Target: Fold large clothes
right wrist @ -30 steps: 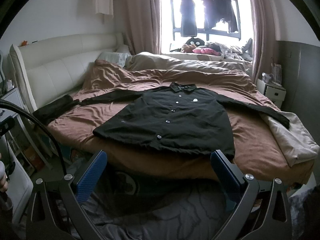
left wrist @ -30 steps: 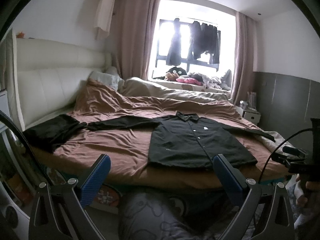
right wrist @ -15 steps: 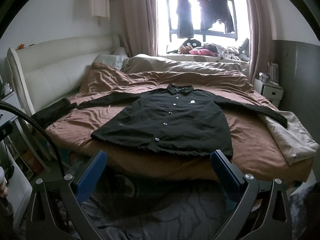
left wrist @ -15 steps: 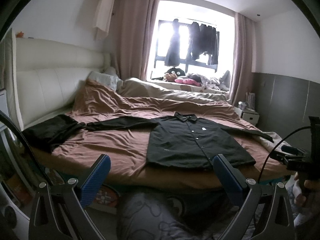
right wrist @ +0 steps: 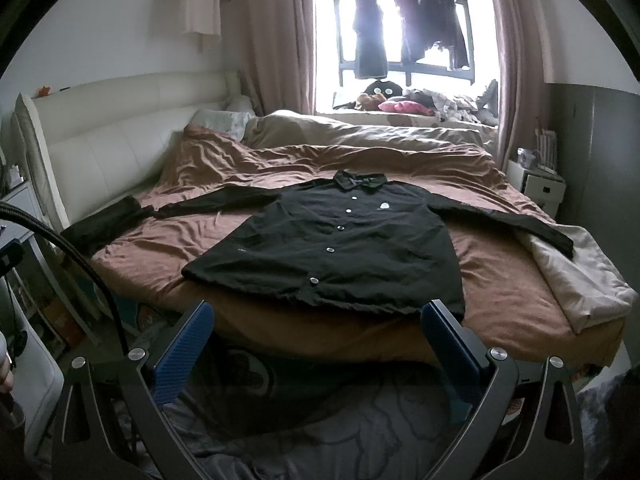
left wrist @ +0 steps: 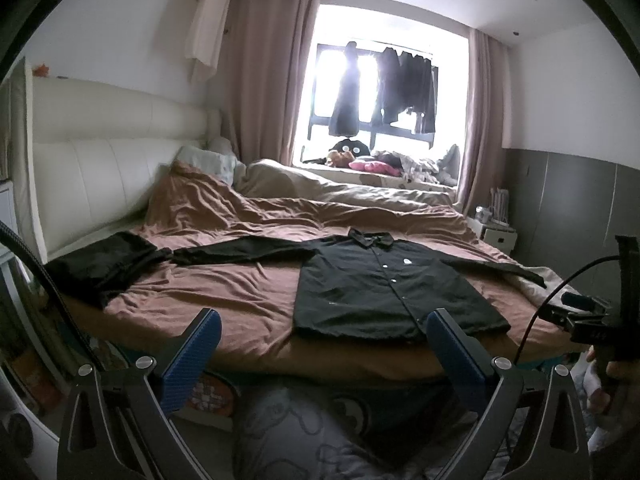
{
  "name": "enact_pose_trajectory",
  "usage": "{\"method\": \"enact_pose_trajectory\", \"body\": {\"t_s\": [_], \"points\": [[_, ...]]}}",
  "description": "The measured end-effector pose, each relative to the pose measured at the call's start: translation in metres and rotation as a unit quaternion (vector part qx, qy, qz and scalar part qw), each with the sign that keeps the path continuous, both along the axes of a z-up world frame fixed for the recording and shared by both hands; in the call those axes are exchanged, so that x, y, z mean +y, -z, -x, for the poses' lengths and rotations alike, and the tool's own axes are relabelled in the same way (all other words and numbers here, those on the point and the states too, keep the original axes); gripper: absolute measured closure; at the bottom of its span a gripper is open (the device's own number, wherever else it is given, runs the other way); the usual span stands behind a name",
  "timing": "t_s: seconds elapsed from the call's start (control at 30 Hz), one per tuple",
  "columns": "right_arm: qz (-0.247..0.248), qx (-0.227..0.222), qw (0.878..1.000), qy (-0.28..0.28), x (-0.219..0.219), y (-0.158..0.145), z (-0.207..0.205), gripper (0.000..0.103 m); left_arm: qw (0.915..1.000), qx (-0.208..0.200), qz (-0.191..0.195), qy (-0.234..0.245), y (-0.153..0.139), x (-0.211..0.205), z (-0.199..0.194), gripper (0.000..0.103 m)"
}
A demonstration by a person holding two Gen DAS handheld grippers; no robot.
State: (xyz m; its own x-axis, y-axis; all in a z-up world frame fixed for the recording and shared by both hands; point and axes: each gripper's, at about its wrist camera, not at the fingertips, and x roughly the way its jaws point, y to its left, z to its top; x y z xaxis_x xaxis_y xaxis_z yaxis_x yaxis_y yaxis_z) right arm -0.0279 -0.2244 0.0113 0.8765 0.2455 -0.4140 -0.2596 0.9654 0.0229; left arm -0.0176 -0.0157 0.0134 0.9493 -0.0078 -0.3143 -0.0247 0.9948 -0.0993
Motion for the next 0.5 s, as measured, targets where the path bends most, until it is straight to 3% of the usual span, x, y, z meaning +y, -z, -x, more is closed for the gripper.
{"method": "enact_pose_trajectory", "body": {"t_s": [0.5], "points": [[-0.002,-0.002,1.000,-0.002,0.0008,0.0019,-0.0008,0.000,1.0000,-0.003,-0.004,0.003,-0.0023,0.0014,0.0021,0.000]]}}
